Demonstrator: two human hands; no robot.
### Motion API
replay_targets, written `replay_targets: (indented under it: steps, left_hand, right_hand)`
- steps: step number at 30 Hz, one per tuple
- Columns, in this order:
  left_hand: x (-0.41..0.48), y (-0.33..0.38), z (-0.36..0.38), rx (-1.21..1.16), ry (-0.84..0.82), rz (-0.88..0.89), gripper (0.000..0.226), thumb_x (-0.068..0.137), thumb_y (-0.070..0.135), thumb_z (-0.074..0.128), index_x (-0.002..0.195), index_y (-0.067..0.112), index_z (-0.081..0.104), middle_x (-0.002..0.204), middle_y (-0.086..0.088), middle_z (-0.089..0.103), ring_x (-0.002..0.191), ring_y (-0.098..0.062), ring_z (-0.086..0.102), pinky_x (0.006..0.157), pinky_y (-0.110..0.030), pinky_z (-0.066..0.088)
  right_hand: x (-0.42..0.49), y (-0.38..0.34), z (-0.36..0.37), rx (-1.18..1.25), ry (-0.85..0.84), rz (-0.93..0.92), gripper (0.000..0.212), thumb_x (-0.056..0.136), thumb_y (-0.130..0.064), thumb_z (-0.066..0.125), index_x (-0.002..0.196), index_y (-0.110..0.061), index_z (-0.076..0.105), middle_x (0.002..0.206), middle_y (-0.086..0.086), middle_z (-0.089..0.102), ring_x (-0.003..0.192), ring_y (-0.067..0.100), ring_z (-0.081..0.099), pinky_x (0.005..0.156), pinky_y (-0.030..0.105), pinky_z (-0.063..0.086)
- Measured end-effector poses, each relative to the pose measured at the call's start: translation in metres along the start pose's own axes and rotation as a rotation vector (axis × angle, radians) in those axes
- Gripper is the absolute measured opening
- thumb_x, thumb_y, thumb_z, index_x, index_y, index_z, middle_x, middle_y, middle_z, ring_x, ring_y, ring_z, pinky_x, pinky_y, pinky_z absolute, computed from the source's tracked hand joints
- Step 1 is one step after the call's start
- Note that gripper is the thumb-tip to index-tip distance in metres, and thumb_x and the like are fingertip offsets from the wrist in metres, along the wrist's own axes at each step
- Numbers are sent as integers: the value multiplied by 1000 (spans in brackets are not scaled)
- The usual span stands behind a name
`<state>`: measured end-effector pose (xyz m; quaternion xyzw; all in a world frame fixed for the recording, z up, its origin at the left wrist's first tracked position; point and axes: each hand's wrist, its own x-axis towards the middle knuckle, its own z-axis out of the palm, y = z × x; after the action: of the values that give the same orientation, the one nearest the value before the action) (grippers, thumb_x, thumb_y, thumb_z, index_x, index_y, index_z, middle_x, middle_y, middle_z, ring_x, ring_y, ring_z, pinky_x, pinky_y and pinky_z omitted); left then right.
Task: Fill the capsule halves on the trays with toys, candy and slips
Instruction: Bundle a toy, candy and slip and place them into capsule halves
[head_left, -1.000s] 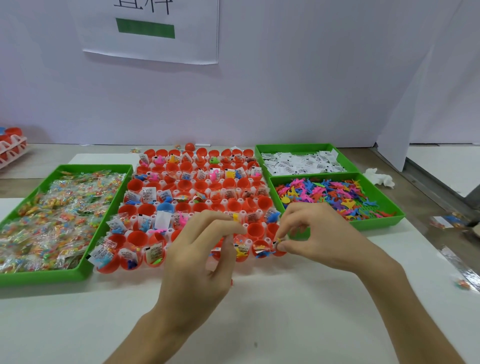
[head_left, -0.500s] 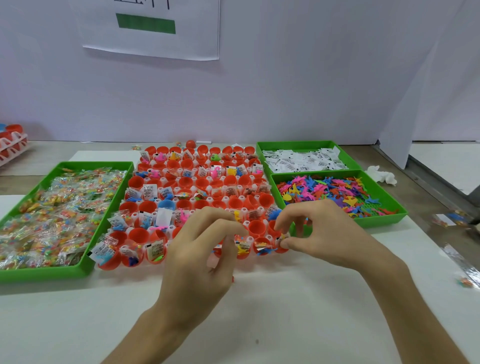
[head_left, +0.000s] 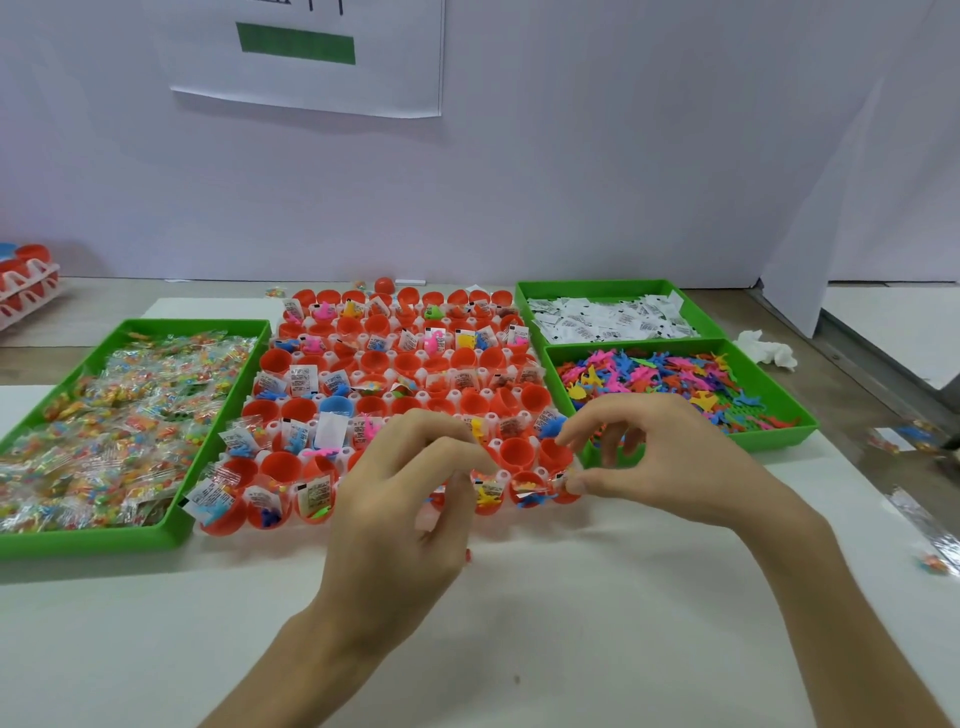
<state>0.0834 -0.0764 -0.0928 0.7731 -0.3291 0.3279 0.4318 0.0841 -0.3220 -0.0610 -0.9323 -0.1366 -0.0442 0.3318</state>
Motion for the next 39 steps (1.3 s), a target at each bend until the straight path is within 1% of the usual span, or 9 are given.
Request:
replay_targets:
  steps: [4,7,10,14,17,23,26,31,39]
  left_hand:
    - [3,2,-3,17,47,5,15,86,2,58,81,2,73,89,-3,64,88,-12,59,72,-24,51]
    - [10,2,-12,50,157,22,14,85,-3,59,80,0,72,85,-6,64,85,-11,58,75,-16,50]
    - [22,0,-22,74,275,-12,16,79,-12,59,77,-1,69,85,-4,60,83,-14,58,76,-14,46]
    - [29,5,-33,15,274,10,18,80,-11,57,78,5,66,82,-2,59,81,-19,59,73,-22,48]
    - [15,17,-45,-130,234,-101,23,79,-10,60,73,12,62,83,-1,61,81,-21,62,71,-26,49]
    - [-26,40,-61,-1040,282,-1208,18,53,-5,62,59,12,67,62,-10,62,46,-16,58,43,-24,51]
    - [-42,35,-67,-1155,306,-1562,27,70,-6,53,91,4,66,58,-13,62,39,-19,58,37,-26,51]
    - [-45,25,-70,-1233,269,-1620,40,80,-5,52,118,2,59,71,-17,73,43,-19,61,40,-25,53]
    - [-35,24,-53,-1361,347,-1558,30,79,4,58,108,-2,57,75,-14,71,51,-17,64,49,-24,57]
  right_hand:
    - [3,-3,0,104,239,-20,6,84,-28,78,80,-29,74,77,-10,72,68,8,65,62,23,51]
    - [0,-9,-7,300,536,-14,17,92,-21,70,75,-23,72,70,-2,70,58,9,59,58,22,50]
    - [-26,-21,2,496,652,-5,19,91,-27,67,75,-18,71,66,3,66,58,14,58,58,20,49]
    - [-64,-43,54,909,569,262,21,86,-17,62,73,-8,75,63,15,64,51,21,57,50,25,51]
    - [-70,-61,85,1310,289,573,26,75,-13,59,87,2,77,68,22,64,42,25,53,40,28,46]
    - [-55,-76,93,1733,99,839,49,73,-12,58,120,4,61,71,15,60,40,15,40,34,24,38]
    - [-49,-79,93,1843,124,820,42,74,-7,59,116,-3,58,74,13,56,45,15,39,36,23,38]
    - [-44,-81,99,1916,187,816,33,80,-7,52,114,-6,55,72,9,52,46,14,37,38,23,37]
    - [-44,-88,103,1960,241,836,34,83,-3,48,114,-7,60,67,5,47,44,12,34,37,22,34]
